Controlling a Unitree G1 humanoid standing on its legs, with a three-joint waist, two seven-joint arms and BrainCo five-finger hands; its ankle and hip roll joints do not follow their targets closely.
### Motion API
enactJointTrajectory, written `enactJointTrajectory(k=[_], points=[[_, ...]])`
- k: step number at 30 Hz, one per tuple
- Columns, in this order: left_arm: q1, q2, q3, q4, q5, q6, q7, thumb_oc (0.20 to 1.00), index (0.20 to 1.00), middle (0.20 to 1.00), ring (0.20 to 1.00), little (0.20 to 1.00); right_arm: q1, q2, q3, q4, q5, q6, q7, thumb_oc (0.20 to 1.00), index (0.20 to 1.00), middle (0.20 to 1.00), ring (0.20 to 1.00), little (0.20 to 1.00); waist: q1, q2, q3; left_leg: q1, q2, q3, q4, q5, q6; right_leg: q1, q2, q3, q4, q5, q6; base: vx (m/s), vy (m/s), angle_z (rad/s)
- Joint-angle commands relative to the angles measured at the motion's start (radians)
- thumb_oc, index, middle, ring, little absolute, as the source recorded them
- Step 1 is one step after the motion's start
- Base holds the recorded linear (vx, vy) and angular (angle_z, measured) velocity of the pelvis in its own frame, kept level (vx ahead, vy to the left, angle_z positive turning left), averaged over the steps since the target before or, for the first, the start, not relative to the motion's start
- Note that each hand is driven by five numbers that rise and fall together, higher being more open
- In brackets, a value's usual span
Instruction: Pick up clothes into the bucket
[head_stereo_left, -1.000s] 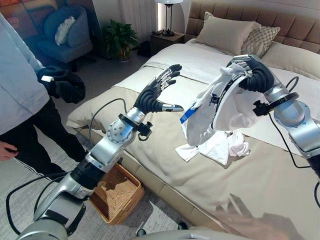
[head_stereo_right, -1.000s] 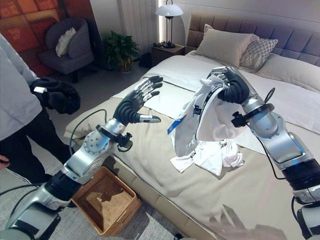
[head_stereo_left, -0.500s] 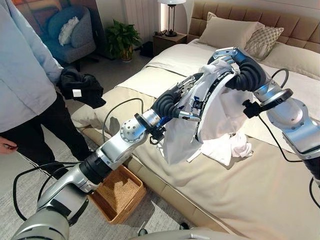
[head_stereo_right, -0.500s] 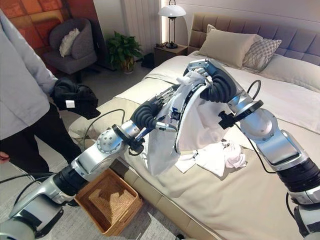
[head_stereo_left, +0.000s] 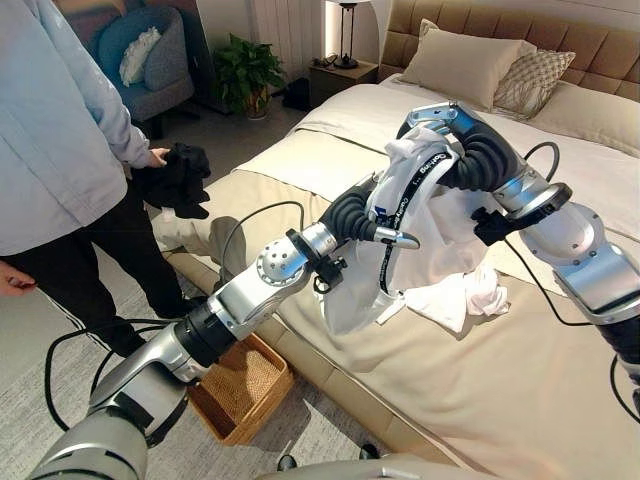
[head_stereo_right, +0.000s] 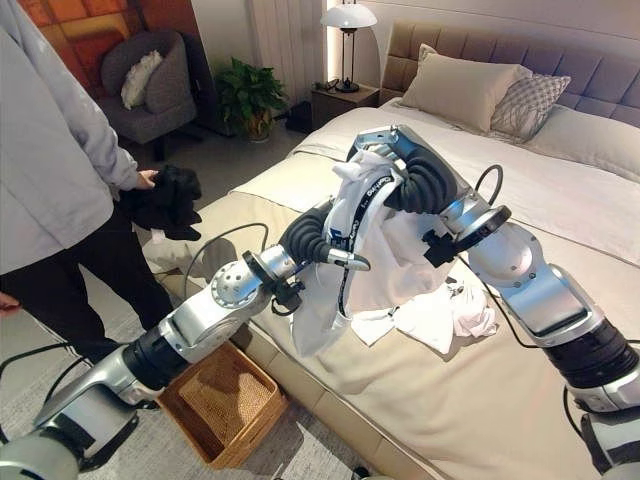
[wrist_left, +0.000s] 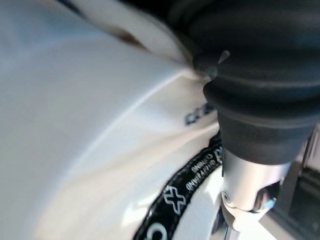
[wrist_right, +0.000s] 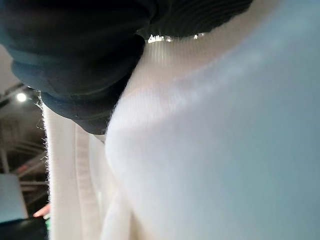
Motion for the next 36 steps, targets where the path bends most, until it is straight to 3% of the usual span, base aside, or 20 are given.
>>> enactJointTrajectory(k=[1,12,13,14,15,18,19,20,21,36], points=[[-0.154,-0.08,-0.091,0.099,-0.038,0.004,-0.036,1.0,1.0,1.0,1.0,1.0,-0.134,0.052,0.022,-0.12,0.072,-0.077,-0.004,0.2,0.2,0.2,0.2,0.2,0.009,-0.051,-0.029,0.003,-0.011,-0.009,0.073,-0.104,0.017,-0.037,-0.087,-0.023,0.095,-0.021,0.093,0.0,0.0,0.0],[-0.145,-0.184,-0.077,0.187,0.036,0.016,-0.023,1.0,1.0,1.0,1.0,1.0,-0.084,0.149,0.009,-0.162,0.146,-0.082,0.029,0.2,0.2,0.2,0.2,0.2,0.003,-0.049,-0.026,0.002,-0.015,-0.012,0.072,-0.106,0.023,-0.04,-0.091,-0.021,0.098,-0.021,0.093,0.0,0.0,0.0],[-0.141,-0.186,-0.075,0.187,0.027,0.017,-0.024,0.724,0.724,0.724,0.724,0.724,-0.082,0.153,0.008,-0.161,0.145,-0.083,0.028,0.2,0.2,0.2,0.2,0.2,0.003,-0.049,-0.026,0.002,-0.015,-0.012,0.072,-0.106,0.023,-0.04,-0.091,-0.02,0.098,-0.02,0.093,0.0,0.0,0.0],[-0.141,-0.186,-0.075,0.187,0.027,0.017,-0.024,0.373,0.373,0.373,0.373,0.373,-0.082,0.153,0.008,-0.161,0.145,-0.083,0.028,0.2,0.2,0.2,0.2,0.2,0.003,-0.049,-0.026,0.002,-0.015,-0.012,0.072,-0.106,0.023,-0.04,-0.091,-0.02,0.098,-0.02,0.093,0.0,0.0,0.0],[-0.129,-0.19,-0.073,0.181,-0.013,0.017,-0.03,0.2,0.2,0.2,0.2,0.2,-0.081,0.16,0.007,-0.163,0.144,-0.083,0.026,0.2,0.2,0.2,0.2,0.2,0.002,-0.049,-0.026,0.003,-0.016,-0.01,0.07,-0.106,0.023,-0.04,-0.092,-0.018,0.097,-0.02,0.094,0.0,0.0,0.0],[-0.106,-0.192,-0.071,0.168,-0.07,0.022,-0.037,0.2,0.2,0.2,0.2,0.2,-0.078,0.169,0.012,-0.157,0.145,-0.084,0.022,0.2,0.2,0.2,0.2,0.2,0.001,-0.047,-0.027,0.003,-0.017,-0.008,0.069,-0.106,0.024,-0.041,-0.092,-0.015,0.096,-0.019,0.093,0.0,0.0,0.0],[-0.089,-0.184,-0.069,0.154,-0.106,0.025,-0.04,0.2,0.2,0.2,0.2,0.2,-0.075,0.172,0.015,-0.155,0.143,-0.082,0.021,0.376,0.376,0.376,0.376,0.376,-0.001,-0.047,-0.028,0.004,-0.017,-0.008,0.07,-0.106,0.024,-0.042,-0.093,-0.013,0.097,-0.019,0.093,0.0,0.0,0.0],[-0.089,-0.184,-0.069,0.154,-0.106,0.025,-0.04,0.2,0.2,0.2,0.2,0.2,-0.075,0.172,0.015,-0.155,0.143,-0.082,0.021,0.46,0.46,0.46,0.46,0.46,-0.001,-0.047,-0.028,0.003,-0.017,-0.008,0.07,-0.106,0.024,-0.042,-0.093,-0.013,0.097,-0.019,0.093,0.04,0.003,0.0],[-0.072,-0.177,-0.063,0.139,-0.137,0.029,-0.04,0.2,0.2,0.2,0.2,0.2,-0.066,0.176,0.014,-0.154,0.137,-0.08,0.018,1.0,1.0,1.0,1.0,1.0,-0.001,-0.045,-0.029,0.012,-0.015,-0.009,0.067,-0.115,0.023,-0.036,-0.09,-0.013,0.097,-0.027,0.093,0.0,0.0,0.0],[0.048,-0.081,0.024,0.069,-0.199,0.031,-0.037,0.2,0.2,0.2,0.2,0.2,0.016,0.203,-0.069,-0.157,0.105,-0.083,-0.008,1.0,1.0,1.0,1.0,1.0,0.009,-0.048,-0.029,0.018,-0.017,-0.015,0.064,-0.117,0.026,-0.028,-0.092,-0.018,0.097,-0.03,0.091,0.0,0.0,0.0]])
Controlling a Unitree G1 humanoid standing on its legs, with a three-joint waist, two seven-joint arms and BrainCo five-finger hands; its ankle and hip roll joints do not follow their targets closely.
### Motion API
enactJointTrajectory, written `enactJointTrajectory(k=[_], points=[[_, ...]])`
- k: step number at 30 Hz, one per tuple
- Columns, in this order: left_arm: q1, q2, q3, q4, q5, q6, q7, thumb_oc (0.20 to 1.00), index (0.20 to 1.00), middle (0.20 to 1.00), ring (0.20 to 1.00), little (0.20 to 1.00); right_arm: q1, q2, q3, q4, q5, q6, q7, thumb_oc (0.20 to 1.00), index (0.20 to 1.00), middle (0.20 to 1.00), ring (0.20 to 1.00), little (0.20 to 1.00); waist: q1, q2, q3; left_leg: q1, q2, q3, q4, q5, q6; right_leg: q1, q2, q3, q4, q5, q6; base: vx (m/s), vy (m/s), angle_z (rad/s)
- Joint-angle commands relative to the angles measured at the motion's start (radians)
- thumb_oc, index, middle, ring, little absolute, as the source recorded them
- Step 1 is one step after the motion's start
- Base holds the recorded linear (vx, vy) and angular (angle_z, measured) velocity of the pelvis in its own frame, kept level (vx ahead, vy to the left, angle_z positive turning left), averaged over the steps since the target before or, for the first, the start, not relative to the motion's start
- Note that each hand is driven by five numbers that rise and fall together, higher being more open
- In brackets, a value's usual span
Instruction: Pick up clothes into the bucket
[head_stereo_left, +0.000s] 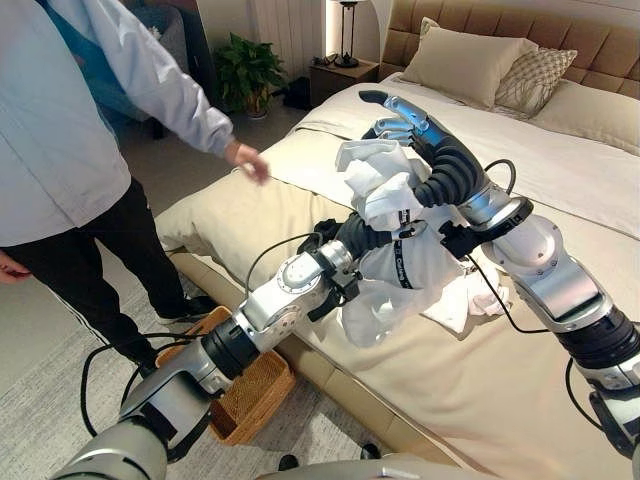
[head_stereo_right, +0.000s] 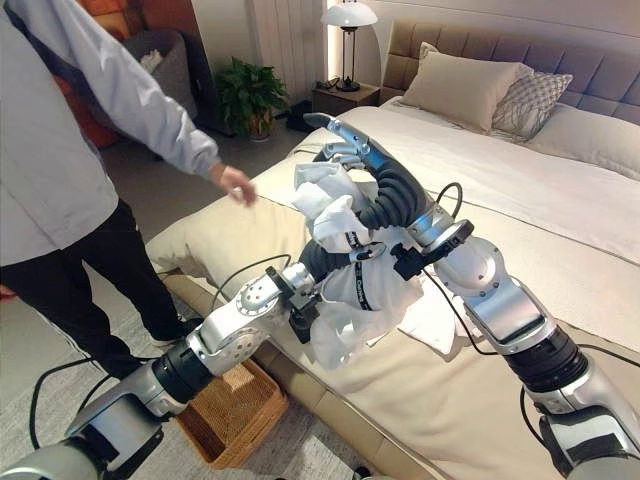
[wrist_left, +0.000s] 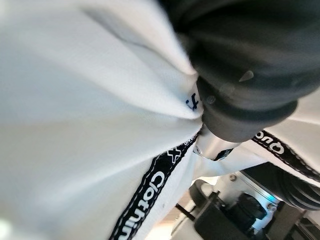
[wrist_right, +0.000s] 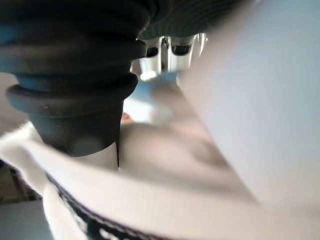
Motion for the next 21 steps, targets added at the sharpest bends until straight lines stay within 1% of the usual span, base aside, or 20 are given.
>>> enactJointTrajectory(k=[1,2,4,5,7,8,9,11,14,17,19,21], points=[[-0.014,0.017,0.039,-0.008,-0.034,-0.029,-0.004,0.2,0.2,0.2,0.2,0.2,0.016,0.049,-0.114,-0.143,0.03,-0.089,-0.046,1.0,1.0,1.0,1.0,1.0,0.009,-0.054,-0.03,0.01,-0.018,-0.014,0.066,-0.106,0.023,-0.036,-0.094,-0.018,0.097,-0.022,0.09,0.0,0.0,0.0],[-0.001,0.033,0.053,-0.021,-0.027,-0.033,-0.002,0.2,0.2,0.2,0.2,0.2,0.029,0.049,-0.13,-0.146,0.027,-0.09,-0.051,1.0,1.0,1.0,1.0,1.0,0.01,-0.052,-0.03,0.018,-0.016,-0.015,0.064,-0.115,0.022,-0.03,-0.092,-0.019,0.098,-0.03,0.091,0.0,0.0,0.0],[0.036,0.079,0.097,-0.052,-0.002,-0.038,-0.005,0.2,0.2,0.2,0.2,0.2,0.07,0.041,-0.181,-0.152,0.017,-0.093,-0.059,1.0,1.0,1.0,1.0,1.0,0.012,-0.054,-0.029,0.011,-0.017,-0.014,0.065,-0.107,0.023,-0.036,-0.094,-0.018,0.098,-0.023,0.09,0.0,0.0,0.0],[0.071,0.114,0.133,-0.078,0.018,-0.043,-0.008,0.2,0.2,0.2,0.2,0.2,0.106,0.041,-0.219,-0.155,0.008,-0.093,-0.064,1.0,1.0,1.0,1.0,1.0,0.015,-0.054,-0.031,0.018,-0.015,-0.014,0.063,-0.116,0.022,-0.03,-0.093,-0.017,0.097,-0.031,0.091,0.0,0.0,0.0],[0.137,0.159,0.197,-0.11,0.038,-0.05,-0.01,0.2,0.2,0.2,0.2,0.2,0.165,0.051,-0.272,-0.154,0.002,-0.095,-0.071,1.0,1.0,1.0,1.0,1.0,0.017,-0.055,-0.028,0.012,-0.017,-0.013,0.064,-0.109,0.023,-0.035,-0.094,-0.017,0.096,-0.025,0.09,0.0,0.0,0.0],[0.19,0.187,0.245,-0.134,0.055,-0.054,-0.013,0.2,0.2,0.2,0.2,0.2,0.223,0.068,-0.314,-0.155,0.003,-0.095,-0.074,1.0,1.0,1.0,1.0,1.0,0.019,-0.054,-0.03,0.02,-0.014,-0.013,0.061,-0.118,0.022,-0.029,-0.091,-0.018,0.096,-0.033,0.091,0.05,0.001,0.0],[0.251,0.219,0.311,-0.158,0.076,-0.06,-0.011,0.2,0.2,0.2,0.2,0.2,0.285,0.084,-0.359,-0.148,0.001,-0.092,-0.074,1.0,1.0,1.0,1.0,1.0,0.022,-0.054,-0.029,0.018,-0.014,-0.014,0.06,-0.117,0.022,-0.03,-0.091,-0.02,0.096,-0.034,0.091,0.0,0.0,0.0],[0.374,0.257,0.433,-0.199,0.097,-0.073,-0.013,0.2,0.2,0.2,0.2,0.2,0.394,0.115,-0.43,-0.122,-0.002,-0.086,-0.069,1.0,1.0,1.0,1.0,1.0,0.027,-0.057,-0.023,0.011,-0.016,-0.014,0.064,-0.111,0.023,-0.037,-0.092,-0.021,0.098,-0.028,0.088,0.0,0.0,0.0],[0.561,0.265,0.629,-0.235,0.158,-0.093,-0.009,0.2,0.2,0.2,0.2,0.2,0.557,0.179,-0.513,-0.047,-0.027,-0.062,-0.052,1.0,1.0,1.0,1.0,1.0,0.035,-0.058,-0.015,0.014,-0.013,-0.018,0.064,-0.121,0.023,-0.034,-0.089,-0.022,0.099,-0.039,0.087,0.03,0.003,0.0],[0.705,0.23,0.79,-0.227,0.237,-0.114,0.008,0.2,0.2,0.2,0.2,0.2,0.684,0.238,-0.555,0.07,-0.041,-0.041,-0.033,1.0,1.0,1.0,1.0,1.0,0.04,-0.059,-0.006,0.006,-0.013,-0.021,0.071,-0.125,0.025,-0.038,-0.088,-0.023,0.101,-0.043,0.085,0.0,0.0,0.0],[0.751,0.199,0.873,-0.2,0.299,-0.138,0.038,0.2,0.2,0.2,0.2,0.2,0.736,0.276,-0.572,0.191,-0.059,-0.026,-0.042,1.0,1.0,1.0,1.0,1.0,0.046,-0.058,0.007,-0.001,-0.014,-0.023,0.077,-0.127,0.026,-0.042,-0.088,-0.027,0.102,-0.044,0.083,-0.01,0.014,0.02],[0.765,0.171,0.935,-0.174,0.346,-0.161,0.08,0.2,0.2,0.2,0.2,0.2,0.753,0.308,-0.566,0.305,-0.071,-0.024,-0.053,1.0,1.0,1.0,1.0,1.0,0.05,-0.057,0.02,-0.014,-0.016,-0.025,0.086,-0.128,0.026,-0.051,-0.087,-0.029,0.105,-0.045,0.082,-0.04,0.024,0.04]])
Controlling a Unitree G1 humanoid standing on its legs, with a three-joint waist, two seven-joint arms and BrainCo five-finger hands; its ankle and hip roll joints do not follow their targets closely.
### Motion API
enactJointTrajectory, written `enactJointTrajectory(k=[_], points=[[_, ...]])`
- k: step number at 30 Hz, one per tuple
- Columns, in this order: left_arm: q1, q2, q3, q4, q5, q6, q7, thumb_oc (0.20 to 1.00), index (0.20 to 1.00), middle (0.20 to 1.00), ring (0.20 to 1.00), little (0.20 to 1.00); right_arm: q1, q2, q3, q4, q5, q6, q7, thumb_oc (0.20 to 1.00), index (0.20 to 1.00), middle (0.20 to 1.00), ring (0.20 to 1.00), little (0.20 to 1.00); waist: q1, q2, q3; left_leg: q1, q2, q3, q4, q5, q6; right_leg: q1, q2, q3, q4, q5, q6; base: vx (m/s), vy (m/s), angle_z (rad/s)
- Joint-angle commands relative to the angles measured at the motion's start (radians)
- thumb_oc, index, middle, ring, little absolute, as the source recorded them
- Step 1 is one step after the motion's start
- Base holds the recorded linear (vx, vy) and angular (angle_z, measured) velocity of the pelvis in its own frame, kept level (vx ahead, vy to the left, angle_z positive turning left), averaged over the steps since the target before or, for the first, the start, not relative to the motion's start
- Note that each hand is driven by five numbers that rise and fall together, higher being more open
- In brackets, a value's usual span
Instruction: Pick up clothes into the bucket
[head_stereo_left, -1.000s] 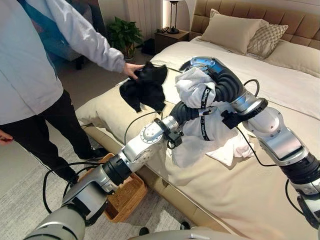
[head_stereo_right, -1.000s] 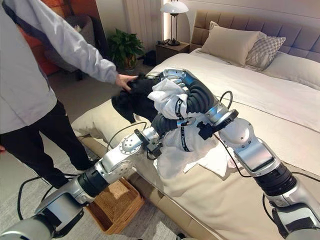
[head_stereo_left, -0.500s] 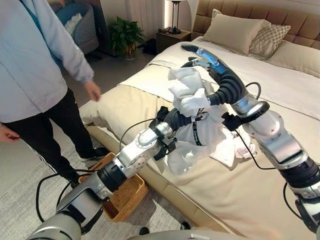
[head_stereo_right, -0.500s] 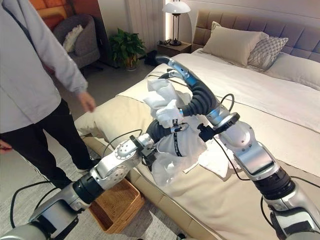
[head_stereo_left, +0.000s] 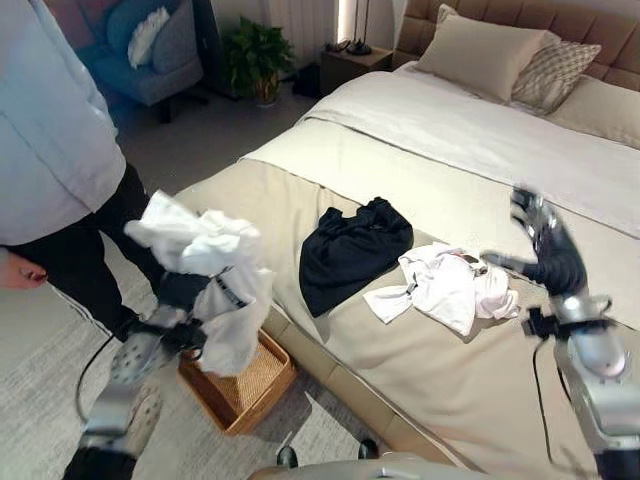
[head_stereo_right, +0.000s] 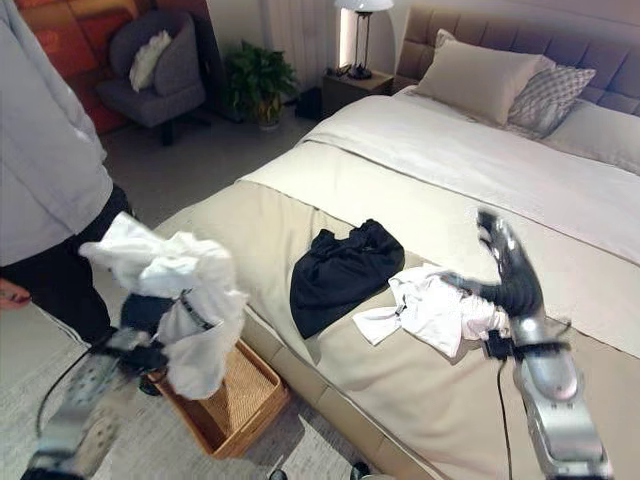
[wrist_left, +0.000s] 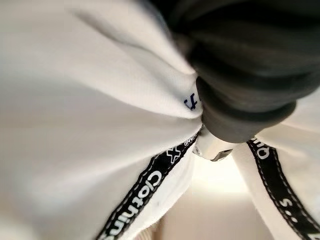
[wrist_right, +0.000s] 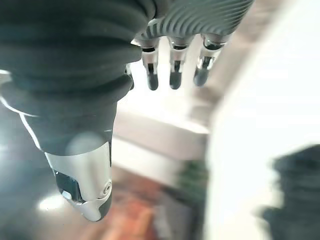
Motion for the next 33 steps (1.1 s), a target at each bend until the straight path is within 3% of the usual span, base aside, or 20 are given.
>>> enactJointTrajectory(k=[1,8,16,19,25,29,30,33], points=[[-0.07,0.012,0.11,0.005,0.099,-0.136,0.08,0.2,0.2,0.2,0.2,0.2,-0.055,0.02,-0.022,0.076,-0.037,-0.024,-0.033,1.0,1.0,1.0,1.0,1.0,0.001,-0.037,-0.019,-0.019,-0.016,-0.022,0.092,-0.112,0.025,-0.053,-0.086,-0.023,0.107,-0.018,0.07,-0.06,0.02,0.09],[-0.141,-0.008,0.187,0.099,0.175,-0.192,0.221,0.2,0.2,0.2,0.2,0.2,-0.098,0.08,0.091,0.502,-0.087,-0.032,-0.08,1.0,1.0,1.0,1.0,1.0,0.026,-0.045,0.075,-0.138,-0.024,-0.035,0.166,-0.107,0.02,-0.139,-0.092,-0.031,0.132,-0.001,0.07,-0.13,0.018,0.07],[-0.293,0.103,0.155,0.268,0.239,-0.215,0.392,0.2,0.2,0.2,0.2,0.2,-0.169,0.07,0.296,0.769,-0.207,-0.023,-0.101,1.0,1.0,1.0,1.0,1.0,0.036,-0.107,0.192,-0.343,-0.001,-0.046,0.358,-0.139,0.008,-0.263,-0.087,-0.01,0.144,0.046,0.071,-0.12,-0.004,0.02],[-0.366,0.15,0.123,0.335,0.233,-0.216,0.443,0.2,0.2,0.2,0.2,0.2,-0.207,0.067,0.341,0.797,-0.215,-0.023,-0.12,1.0,1.0,1.0,1.0,1.0,0.03,-0.114,0.234,-0.404,0.008,-0.043,0.421,-0.157,0.013,-0.317,-0.092,0.016,0.173,0.043,0.07,-0.1,0.067,-0.1],[-0.63,0.289,-0.012,0.524,0.249,-0.184,0.558,0.2,0.2,0.2,0.2,0.2,-0.248,0.049,0.369,0.75,-0.175,-0.049,-0.172,1.0,1.0,1.0,1.0,1.0,-0.007,-0.134,0.364,-0.639,-0.001,-0.055,0.652,-0.223,0.052,-0.561,-0.103,0.037,0.425,-0.024,0.052,-0.16,0.08,-0.09],[-0.715,0.333,-0.062,0.589,0.233,-0.174,0.582,0.2,0.2,0.2,0.2,0.2,-0.26,0.047,0.379,0.734,-0.158,-0.059,-0.201,1.0,1.0,1.0,1.0,1.0,-0.022,-0.156,0.369,-0.75,0.006,-0.058,0.755,-0.258,0.067,-0.669,-0.093,0.047,0.501,-0.041,0.051,-0.04,0.027,0.08],[-0.736,0.337,-0.075,0.613,0.223,-0.166,0.591,0.2,0.2,0.2,0.2,0.2,-0.257,0.043,0.38,0.723,-0.147,-0.062,-0.208,1.0,1.0,1.0,1.0,1.0,-0.025,-0.156,0.369,-0.768,0.007,-0.069,0.797,-0.306,0.067,-0.685,-0.085,0.056,0.538,-0.077,0.058,0.07,0.023,-0.11],[-0.824,0.366,-0.131,0.697,0.184,-0.156,0.597,0.2,0.2,0.2,0.2,0.2,-0.252,0.031,0.375,0.683,-0.119,-0.076,-0.229,1.0,1.0,1.0,1.0,1.0,-0.041,-0.162,0.369,-0.869,0.009,-0.08,0.893,-0.341,0.078,-0.783,-0.085,0.06,0.63,-0.108,0.057,0.01,0.032,-0.11]])
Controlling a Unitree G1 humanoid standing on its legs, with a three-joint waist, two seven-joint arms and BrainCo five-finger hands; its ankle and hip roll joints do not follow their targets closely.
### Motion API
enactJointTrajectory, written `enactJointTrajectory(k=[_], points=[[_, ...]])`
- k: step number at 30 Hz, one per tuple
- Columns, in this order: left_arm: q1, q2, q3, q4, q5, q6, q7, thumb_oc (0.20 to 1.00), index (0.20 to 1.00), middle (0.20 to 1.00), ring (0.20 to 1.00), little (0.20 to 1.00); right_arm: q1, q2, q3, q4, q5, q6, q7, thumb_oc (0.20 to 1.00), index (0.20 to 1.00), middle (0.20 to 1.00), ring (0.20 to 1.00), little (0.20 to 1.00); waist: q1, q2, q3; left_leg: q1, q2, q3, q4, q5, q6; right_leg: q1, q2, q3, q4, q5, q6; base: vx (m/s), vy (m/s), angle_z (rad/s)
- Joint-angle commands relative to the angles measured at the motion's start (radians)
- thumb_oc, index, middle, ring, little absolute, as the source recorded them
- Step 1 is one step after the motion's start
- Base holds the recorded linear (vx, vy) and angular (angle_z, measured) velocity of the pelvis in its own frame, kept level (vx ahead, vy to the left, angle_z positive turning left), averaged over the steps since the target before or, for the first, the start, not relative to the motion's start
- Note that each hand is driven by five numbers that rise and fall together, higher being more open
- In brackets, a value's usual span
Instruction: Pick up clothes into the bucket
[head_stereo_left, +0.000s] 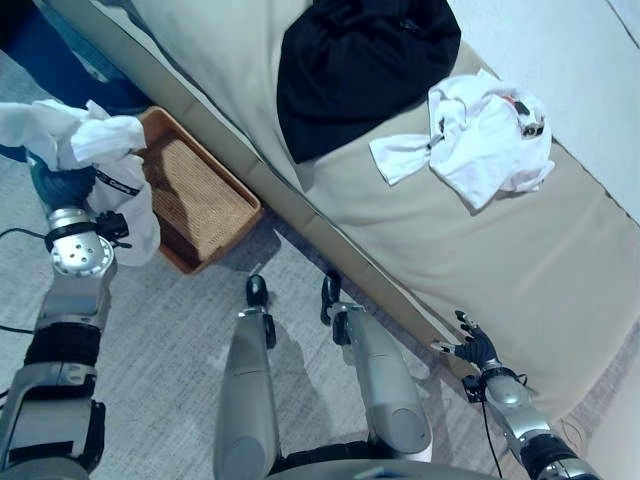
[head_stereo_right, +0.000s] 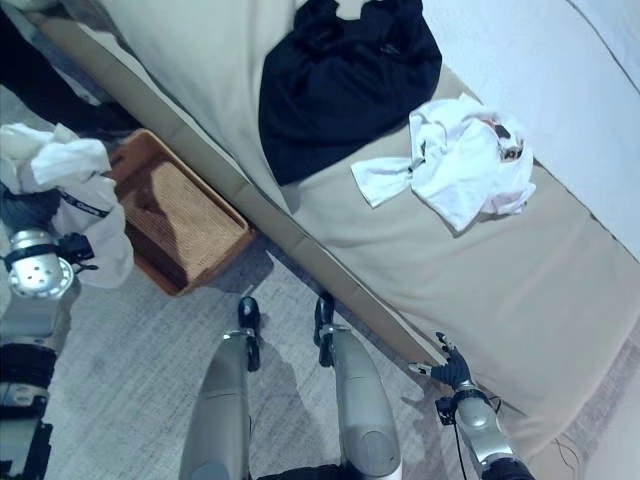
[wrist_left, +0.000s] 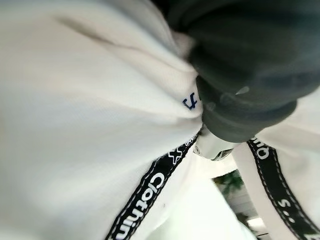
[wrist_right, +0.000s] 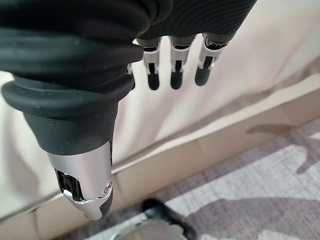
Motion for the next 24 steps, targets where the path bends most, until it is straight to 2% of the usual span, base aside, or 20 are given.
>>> enactJointTrajectory(k=[1,6,12,13,14,18,24], points=[[-0.111,0.092,-0.02,0.009,-0.028,-0.032,0.05,0.2,0.2,0.2,0.2,0.2,0.03,-0.043,0.019,-0.072,0.062,-0.046,-0.053,1.0,1.0,1.0,1.0,1.0,-0.004,-0.042,-0.013,-0.054,-0.019,-0.035,0.125,-0.11,0.049,-0.029,-0.057,0.04,-0.043,0.056,0.089,-0.03,0.031,0.01],[-0.25,0.14,-0.097,0.128,-0.1,-0.023,0.045,0.2,0.2,0.2,0.2,0.2,0.051,-0.058,0.021,-0.13,0.082,-0.065,-0.085,1.0,1.0,1.0,1.0,1.0,-0.029,-0.054,-0.013,-0.21,-0.023,-0.054,0.227,-0.138,0.06,-0.179,-0.06,0.031,0.053,0.027,0.088,0.0,-0.001,0.02],[-0.349,0.157,-0.168,0.234,-0.108,0.007,0.035,0.2,0.2,0.2,0.2,0.2,0.049,-0.055,0.032,-0.13,0.096,-0.074,-0.113,1.0,1.0,1.0,1.0,1.0,-0.034,-0.052,-0.013,-0.298,-0.026,-0.071,0.274,-0.149,0.068,-0.263,-0.065,0.016,0.103,0.013,0.088,0.01,-0.004,0.04],[-0.361,0.15,-0.171,0.255,-0.123,0.01,0.03,0.482,0.482,0.482,0.482,0.482,0.049,-0.053,0.036,-0.136,0.096,-0.075,-0.115,1.0,1.0,1.0,1.0,1.0,-0.034,-0.052,-0.013,-0.308,-0.026,-0.071,0.277,-0.15,0.07,-0.269,-0.067,0.015,0.103,0.011,0.088,0.03,0.0,0.05],[-0.376,0.148,-0.179,0.283,-0.123,0.019,0.032,1.0,1.0,1.0,1.0,1.0,0.048,-0.053,0.042,-0.137,0.097,-0.075,-0.119,1.0,1.0,1.0,1.0,1.0,-0.036,-0.052,-0.013,-0.311,-0.028,-0.073,0.277,-0.15,0.071,-0.274,-0.068,0.012,0.103,0.01,0.088,0.03,-0.006,0.07],[-0.405,0.132,-0.181,0.329,-0.16,0.023,0.032,1.0,1.0,1.0,1.0,1.0,0.039,-0.05,0.066,-0.143,0.092,-0.082,-0.131,1.0,1.0,1.0,1.0,1.0,-0.036,-0.052,-0.013,-0.318,-0.028,-0.078,0.271,-0.151,0.076,-0.28,-0.068,0.004,0.088,0.013,0.091,0.02,-0.011,0.03],[-0.387,0.121,-0.169,0.279,-0.147,0.018,0.062,1.0,1.0,1.0,1.0,1.0,0.029,-0.05,0.075,-0.159,0.083,-0.086,-0.136,1.0,1.0,1.0,1.0,1.0,-0.032,-0.05,-0.013,-0.305,-0.028,-0.076,0.24,-0.141,0.073,-0.269,-0.065,0.002,0.046,0.028,0.092,0.0,0.0,0.0]])
